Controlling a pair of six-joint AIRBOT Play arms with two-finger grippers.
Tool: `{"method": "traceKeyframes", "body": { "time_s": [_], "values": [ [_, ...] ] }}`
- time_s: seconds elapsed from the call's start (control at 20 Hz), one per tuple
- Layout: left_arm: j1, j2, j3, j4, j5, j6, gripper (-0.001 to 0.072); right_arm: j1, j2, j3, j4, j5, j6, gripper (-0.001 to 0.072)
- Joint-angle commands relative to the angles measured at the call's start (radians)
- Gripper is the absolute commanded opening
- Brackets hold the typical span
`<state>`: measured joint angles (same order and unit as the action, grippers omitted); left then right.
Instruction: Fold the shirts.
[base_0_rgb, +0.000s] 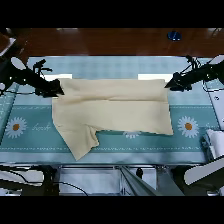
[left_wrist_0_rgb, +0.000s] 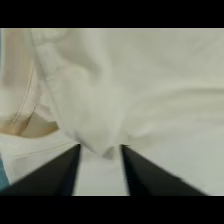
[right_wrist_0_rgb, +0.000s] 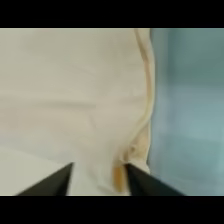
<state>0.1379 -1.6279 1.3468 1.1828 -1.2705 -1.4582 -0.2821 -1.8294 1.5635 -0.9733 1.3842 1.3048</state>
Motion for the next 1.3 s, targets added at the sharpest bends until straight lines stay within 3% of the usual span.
{"method": "traceKeyframes", "body": {
  "time_s": [0.0,0.2,0.3,0.55,0.6,0.7,0.9,1.25],
  "values": [
    [0.010,0.005,0.047,0.018,-0.129,-0.020,0.0703,-0.003,0.018,-0.003,0.051,0.093,0.040,0.0619],
    [0.058,0.133,-0.005,0.128,-0.253,-0.019,0.0703,-0.094,0.220,-0.037,0.005,0.114,0.020,0.0619],
    [0.127,0.283,-0.162,0.127,-0.190,-0.015,0.0703,-0.176,0.373,-0.137,-0.039,0.013,0.019,0.0620],
    [0.315,0.624,-0.705,0.035,-0.042,0.030,0.0702,-0.276,0.737,-0.651,0.084,-0.188,-0.076,0.0620],
    [0.351,0.660,-0.786,0.035,-0.013,0.000,0.0703,-0.275,0.791,-0.747,0.133,-0.224,-0.088,0.0620],
    [0.419,0.702,-0.909,-0.081,0.037,0.039,0.0702,-0.276,0.841,-0.868,0.187,-0.270,-0.092,0.0620],
    [0.419,0.698,-1.019,-0.359,0.062,0.238,0.0701,-0.276,0.842,-0.935,0.195,-0.244,-0.095,0.0619],
    [0.239,0.689,-1.029,-0.433,0.219,0.242,0.0699,-0.276,0.842,-0.935,0.239,-0.227,-0.112,0.0619]
  ]
}}
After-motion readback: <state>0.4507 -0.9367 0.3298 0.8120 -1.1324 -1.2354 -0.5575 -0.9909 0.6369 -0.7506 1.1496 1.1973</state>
